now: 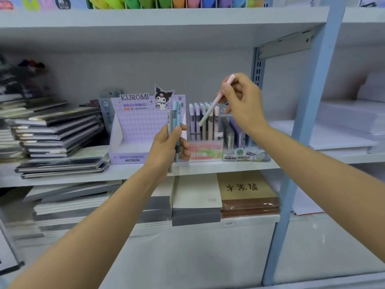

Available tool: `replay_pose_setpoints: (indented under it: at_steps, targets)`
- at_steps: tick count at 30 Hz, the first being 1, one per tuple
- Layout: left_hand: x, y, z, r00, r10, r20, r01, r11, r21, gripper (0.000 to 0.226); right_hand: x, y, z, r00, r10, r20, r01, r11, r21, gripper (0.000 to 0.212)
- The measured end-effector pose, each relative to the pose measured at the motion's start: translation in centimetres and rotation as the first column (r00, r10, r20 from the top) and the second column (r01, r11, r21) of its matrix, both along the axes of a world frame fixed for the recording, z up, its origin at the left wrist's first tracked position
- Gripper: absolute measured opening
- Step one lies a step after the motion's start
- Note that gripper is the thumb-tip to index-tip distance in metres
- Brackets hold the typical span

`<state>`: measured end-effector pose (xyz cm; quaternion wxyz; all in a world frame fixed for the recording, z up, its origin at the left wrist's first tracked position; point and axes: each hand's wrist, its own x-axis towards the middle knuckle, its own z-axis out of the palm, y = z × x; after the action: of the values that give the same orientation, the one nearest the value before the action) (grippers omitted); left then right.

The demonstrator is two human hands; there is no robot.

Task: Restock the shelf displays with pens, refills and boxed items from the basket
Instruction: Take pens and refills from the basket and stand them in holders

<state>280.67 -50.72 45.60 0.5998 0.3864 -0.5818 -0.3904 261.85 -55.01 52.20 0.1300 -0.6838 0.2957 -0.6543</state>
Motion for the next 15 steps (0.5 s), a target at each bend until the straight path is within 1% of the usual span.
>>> replay_pose_setpoints:
  at_steps: [1, 3, 5, 7, 9, 13, 15]
  targets:
    - [0.0, -0.2, 0.0, 1.000, 0.003, 0.006, -0.003, 1.000, 0.000, 0.024, -0.1, -0.2, -0.1, 0.999, -0.015, -0.041, 0.016, 1.000, 0.014, 0.007]
    - [0.0, -0.5, 0.0, 1.000, 0.012, 0.018, -0.012, 1.000, 0.001, 0.025, 0.0, -0.7, -0.7, 0.983, -0.069, -0.171, 0.074, 0.997, 0.022, 0.006]
    - [-0.2, -0.7, -0.1, 1.000, 0.018, 0.024, -0.018, 1.000, 0.001, 0.025, 0.3, -0.9, -1.6, 0.944, -0.123, -0.305, 0.133, 0.991, 0.012, 0.010]
    - [-0.3, -0.8, -0.1, 0.999, 0.018, 0.029, -0.018, 1.000, 0.001, 0.024, 0.5, -1.1, -2.1, 0.900, -0.159, -0.405, 0.170, 0.985, -0.008, 0.012]
    - [-0.3, -0.9, -0.3, 0.999, 0.006, 0.038, -0.006, 1.000, -0.002, 0.023, 0.4, -1.2, -2.2, 0.877, -0.166, -0.451, 0.184, 0.983, -0.005, 0.013]
    - [-0.4, -1.0, -0.5, 0.999, -0.019, 0.039, 0.020, 1.000, -0.010, 0.023, -0.1, -1.5, -1.5, 0.870, -0.121, -0.477, 0.165, 0.985, 0.051, 0.014]
    - [-0.5, -1.1, -0.5, 0.999, -0.038, 0.025, 0.038, 0.999, -0.009, 0.025, 0.1, -1.8, -1.5, 0.858, -0.142, -0.494, 0.189, 0.981, 0.046, 0.016]
